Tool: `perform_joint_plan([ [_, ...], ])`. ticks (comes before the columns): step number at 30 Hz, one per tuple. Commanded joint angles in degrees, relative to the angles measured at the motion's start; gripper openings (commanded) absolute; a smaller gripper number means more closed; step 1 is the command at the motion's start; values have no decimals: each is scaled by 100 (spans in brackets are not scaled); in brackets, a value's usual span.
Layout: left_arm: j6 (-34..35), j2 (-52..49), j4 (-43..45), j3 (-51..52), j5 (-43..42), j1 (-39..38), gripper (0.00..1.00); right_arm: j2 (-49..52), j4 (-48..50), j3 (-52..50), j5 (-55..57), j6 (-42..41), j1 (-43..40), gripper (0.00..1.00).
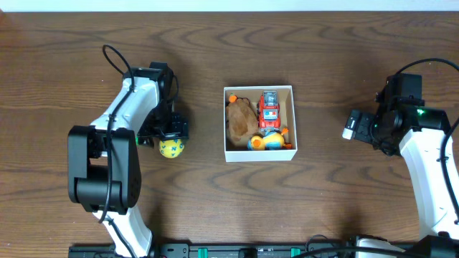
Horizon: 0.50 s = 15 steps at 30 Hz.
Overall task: Pack container
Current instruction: 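Lower the left gripper onto the yellow letter ball and grasp it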
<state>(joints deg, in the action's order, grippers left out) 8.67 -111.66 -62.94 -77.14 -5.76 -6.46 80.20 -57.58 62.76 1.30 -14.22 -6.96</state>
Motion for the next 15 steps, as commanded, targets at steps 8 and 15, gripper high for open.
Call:
perform_joint_plan([
  [8,-66,-46,-107,44,-83,-11,47,7,13,-31,20,101,-37,99],
  [15,-66,-15,-153,39,-155,-11,21,7,-13,-31,20,103,-37,99],
])
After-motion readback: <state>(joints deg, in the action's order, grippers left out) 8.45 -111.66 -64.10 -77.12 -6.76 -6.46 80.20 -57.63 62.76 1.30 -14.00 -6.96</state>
